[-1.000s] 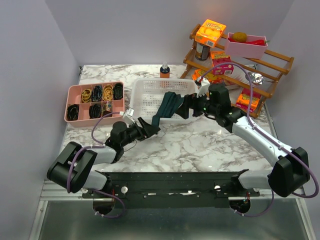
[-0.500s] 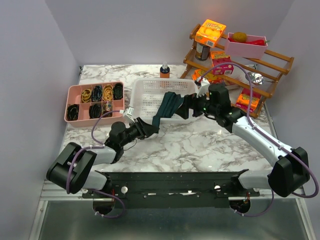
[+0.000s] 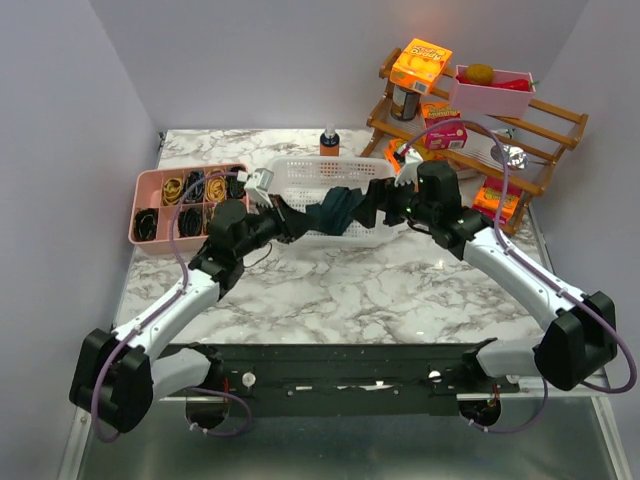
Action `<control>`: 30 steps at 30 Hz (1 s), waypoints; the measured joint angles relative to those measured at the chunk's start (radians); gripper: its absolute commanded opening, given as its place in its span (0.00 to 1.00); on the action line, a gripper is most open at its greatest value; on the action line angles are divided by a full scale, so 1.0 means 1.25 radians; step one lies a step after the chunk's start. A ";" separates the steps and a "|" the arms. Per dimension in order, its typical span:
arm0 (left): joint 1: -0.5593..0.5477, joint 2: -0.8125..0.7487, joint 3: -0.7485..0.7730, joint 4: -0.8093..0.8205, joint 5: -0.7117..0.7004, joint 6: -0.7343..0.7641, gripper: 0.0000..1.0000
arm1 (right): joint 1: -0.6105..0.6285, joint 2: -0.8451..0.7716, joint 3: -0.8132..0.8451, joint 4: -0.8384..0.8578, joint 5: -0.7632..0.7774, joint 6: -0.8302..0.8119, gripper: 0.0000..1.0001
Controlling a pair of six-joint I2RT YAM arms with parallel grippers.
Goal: Roll the ties
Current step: Pick up the tie from the bin.
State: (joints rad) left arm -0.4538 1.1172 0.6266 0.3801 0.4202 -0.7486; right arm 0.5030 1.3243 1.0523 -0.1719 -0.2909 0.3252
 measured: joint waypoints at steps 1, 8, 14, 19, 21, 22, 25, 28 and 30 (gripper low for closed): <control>0.000 -0.006 0.037 -0.034 0.000 0.021 0.13 | 0.000 0.000 0.007 -0.001 0.007 0.009 1.00; 0.000 -0.004 0.304 -0.299 0.051 0.169 0.04 | -0.004 0.070 0.068 0.019 -0.066 0.120 1.00; -0.002 -0.008 0.398 -0.496 0.094 0.258 0.03 | -0.004 0.100 0.070 0.047 -0.143 0.237 1.00; -0.004 -0.055 0.457 -0.627 0.107 0.313 0.00 | -0.004 0.151 0.084 0.064 -0.201 0.331 1.00; -0.004 -0.080 0.501 -0.659 0.114 0.332 0.00 | -0.004 0.168 0.085 0.064 -0.211 0.357 1.00; -0.004 -0.088 0.519 -0.666 0.119 0.339 0.00 | -0.004 0.174 0.085 0.063 -0.213 0.367 1.00; -0.004 -0.111 0.587 -0.686 0.144 0.363 0.00 | -0.004 0.184 0.085 0.057 -0.219 0.385 1.00; -0.004 -0.116 0.652 -0.711 0.184 0.385 0.00 | -0.004 0.191 0.091 0.056 -0.226 0.399 1.00; -0.004 -0.114 0.680 -0.723 0.209 0.397 0.00 | -0.004 0.198 0.099 0.056 -0.231 0.410 1.00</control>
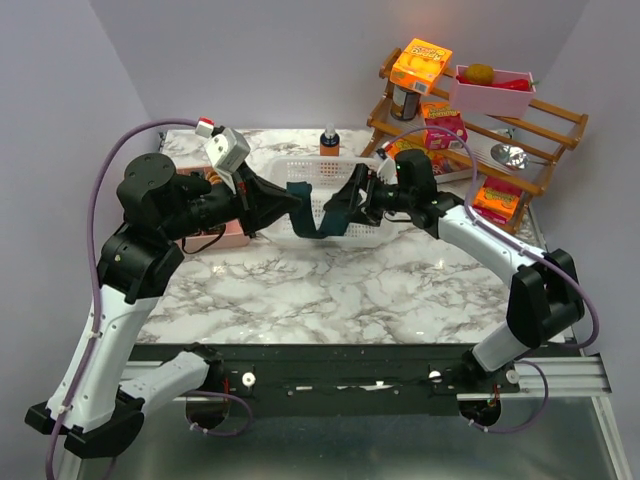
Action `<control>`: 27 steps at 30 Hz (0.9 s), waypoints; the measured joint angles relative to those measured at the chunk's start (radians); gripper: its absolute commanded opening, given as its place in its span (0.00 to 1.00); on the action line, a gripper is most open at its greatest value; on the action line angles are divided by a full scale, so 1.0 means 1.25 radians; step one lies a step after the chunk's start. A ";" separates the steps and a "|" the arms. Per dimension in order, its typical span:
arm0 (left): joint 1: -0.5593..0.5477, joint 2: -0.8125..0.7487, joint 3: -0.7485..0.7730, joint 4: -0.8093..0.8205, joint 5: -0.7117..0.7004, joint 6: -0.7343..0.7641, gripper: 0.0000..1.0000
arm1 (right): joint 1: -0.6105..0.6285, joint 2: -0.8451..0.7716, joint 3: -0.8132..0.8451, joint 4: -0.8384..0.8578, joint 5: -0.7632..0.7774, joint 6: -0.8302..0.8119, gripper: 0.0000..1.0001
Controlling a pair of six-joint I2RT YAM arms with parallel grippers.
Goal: Roll the ties
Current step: Pick up the tie from the bin.
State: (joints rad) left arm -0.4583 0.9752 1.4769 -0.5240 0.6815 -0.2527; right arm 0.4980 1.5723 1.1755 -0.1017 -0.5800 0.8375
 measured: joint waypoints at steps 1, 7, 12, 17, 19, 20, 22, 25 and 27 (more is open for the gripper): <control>0.000 0.001 0.010 -0.002 0.012 0.005 0.00 | 0.000 0.005 0.003 0.001 -0.004 0.004 1.00; 0.000 -0.007 0.023 0.001 0.043 0.025 0.00 | 0.000 0.035 0.010 -0.002 -0.033 0.039 1.00; 0.000 -0.023 0.028 0.011 0.049 0.040 0.00 | 0.000 0.033 0.003 -0.002 -0.054 0.056 1.00; 0.000 -0.026 0.058 0.025 0.069 0.044 0.00 | 0.001 0.029 -0.020 -0.007 -0.068 0.062 1.00; 0.000 -0.027 0.072 0.037 0.080 0.044 0.00 | 0.004 0.028 -0.027 -0.008 -0.071 0.065 1.00; 0.000 -0.027 0.078 0.042 0.084 0.043 0.00 | 0.006 0.028 -0.031 -0.009 -0.073 0.066 1.00; 0.000 -0.032 0.082 0.058 0.091 0.043 0.00 | 0.014 0.027 -0.039 -0.010 -0.077 0.072 1.00; 0.000 -0.045 0.080 0.075 0.099 0.043 0.00 | 0.026 0.022 -0.051 -0.010 -0.082 0.084 1.00; 0.000 -0.051 0.076 0.087 0.103 0.043 0.00 | 0.029 0.015 -0.062 -0.011 -0.085 0.094 1.00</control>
State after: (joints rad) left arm -0.4587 0.9112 1.5719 -0.4156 0.8104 -0.1993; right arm 0.5343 1.5909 1.0985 -0.1150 -0.6857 0.9546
